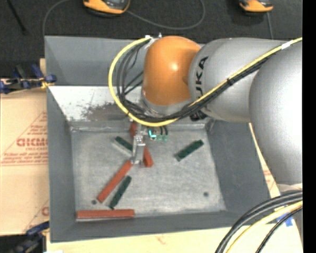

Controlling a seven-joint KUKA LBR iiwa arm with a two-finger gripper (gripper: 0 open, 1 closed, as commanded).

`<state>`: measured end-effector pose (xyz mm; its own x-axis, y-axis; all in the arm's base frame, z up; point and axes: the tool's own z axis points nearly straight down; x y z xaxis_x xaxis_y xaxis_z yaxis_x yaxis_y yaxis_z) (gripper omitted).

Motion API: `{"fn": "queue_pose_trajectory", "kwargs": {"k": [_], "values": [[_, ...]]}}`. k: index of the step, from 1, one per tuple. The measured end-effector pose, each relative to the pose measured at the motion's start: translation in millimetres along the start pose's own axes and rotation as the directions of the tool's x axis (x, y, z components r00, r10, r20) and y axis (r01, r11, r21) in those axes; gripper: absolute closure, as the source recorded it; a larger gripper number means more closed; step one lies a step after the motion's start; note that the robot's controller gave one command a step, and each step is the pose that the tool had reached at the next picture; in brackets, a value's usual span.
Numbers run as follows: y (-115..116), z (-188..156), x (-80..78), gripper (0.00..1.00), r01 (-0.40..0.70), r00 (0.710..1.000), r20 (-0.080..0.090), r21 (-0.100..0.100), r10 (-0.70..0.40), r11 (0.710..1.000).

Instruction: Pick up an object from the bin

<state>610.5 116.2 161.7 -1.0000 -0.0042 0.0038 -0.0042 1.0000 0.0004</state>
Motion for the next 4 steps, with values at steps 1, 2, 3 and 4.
{"fn": "queue_pose_trajectory", "kwargs": {"k": [1, 2, 3, 4], "values": [[-5.7, 90.8, 23.1, 0.00, 0.188, 0.982, 0.013, 0.001, -0.188, 0.982], [-4.4, 81.0, 17.7, 1.00, 0.183, 0.983, 0.027, -0.001, -0.183, 0.983], [22.1, -20.0, -7.3, 1.00, 0.224, 0.974, 0.018, 0.002, -0.224, 0.975], [-5.0, 11.1, 2.8, 1.00, 0.287, 0.958, 0.005, 0.003, -0.287, 0.958]]}}
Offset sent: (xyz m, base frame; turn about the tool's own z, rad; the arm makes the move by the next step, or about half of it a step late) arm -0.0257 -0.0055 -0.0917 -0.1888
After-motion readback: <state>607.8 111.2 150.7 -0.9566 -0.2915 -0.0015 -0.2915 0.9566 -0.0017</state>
